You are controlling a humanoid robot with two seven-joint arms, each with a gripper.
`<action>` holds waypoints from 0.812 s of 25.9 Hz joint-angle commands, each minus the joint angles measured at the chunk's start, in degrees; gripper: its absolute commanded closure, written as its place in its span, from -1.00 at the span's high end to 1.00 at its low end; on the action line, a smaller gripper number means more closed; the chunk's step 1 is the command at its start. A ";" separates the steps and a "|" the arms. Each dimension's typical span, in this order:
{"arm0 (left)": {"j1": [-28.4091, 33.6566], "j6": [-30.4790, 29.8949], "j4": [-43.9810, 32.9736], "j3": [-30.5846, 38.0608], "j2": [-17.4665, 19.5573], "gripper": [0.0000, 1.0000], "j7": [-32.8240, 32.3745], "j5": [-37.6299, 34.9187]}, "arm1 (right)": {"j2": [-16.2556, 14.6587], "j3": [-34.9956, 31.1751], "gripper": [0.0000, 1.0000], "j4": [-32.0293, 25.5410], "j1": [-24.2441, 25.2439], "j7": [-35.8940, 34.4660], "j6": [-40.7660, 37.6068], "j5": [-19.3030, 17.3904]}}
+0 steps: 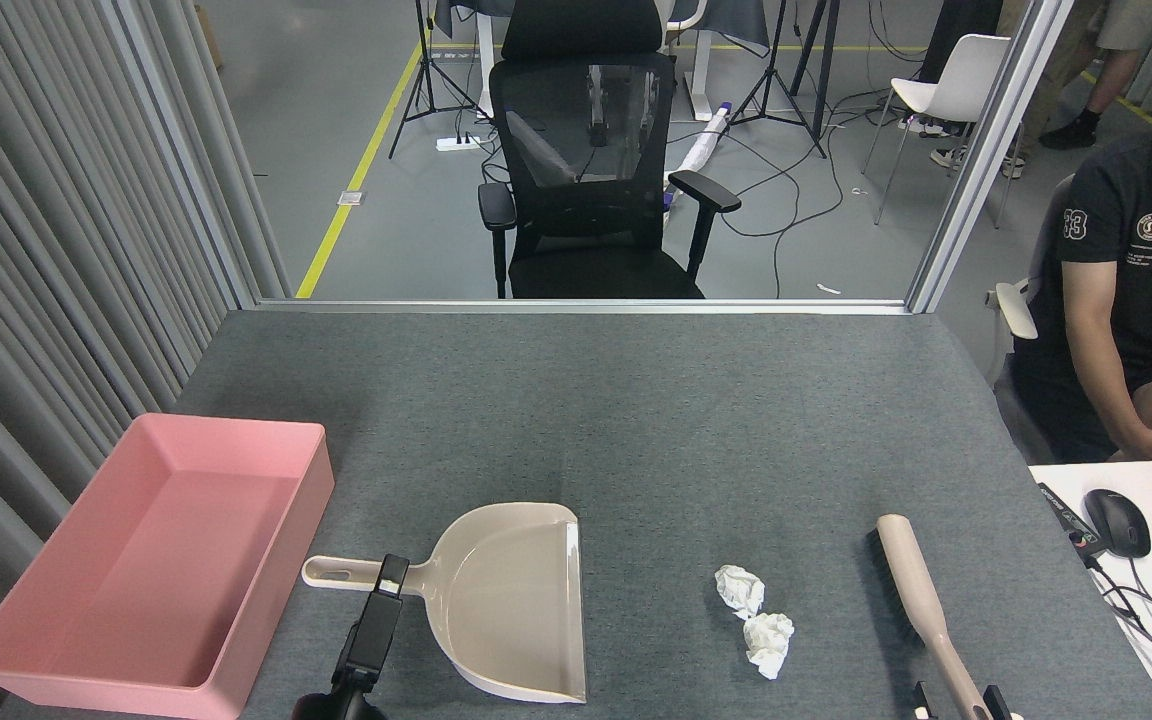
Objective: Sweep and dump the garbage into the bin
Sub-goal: 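Grasp the beige-handled brush with the right gripper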
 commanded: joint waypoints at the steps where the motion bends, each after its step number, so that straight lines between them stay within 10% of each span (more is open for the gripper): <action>1: 0.00 0.01 0.00 0.07 0.00 0.99 0.00 -0.12 | -0.45 0.40 0.34 0.03 0.16 -0.08 -0.07 0.00; 21: -0.18 -0.43 1.84 -0.28 -0.26 0.99 0.00 -0.12 | -0.54 0.49 -0.72 0.03 0.77 -0.16 -1.83 -0.17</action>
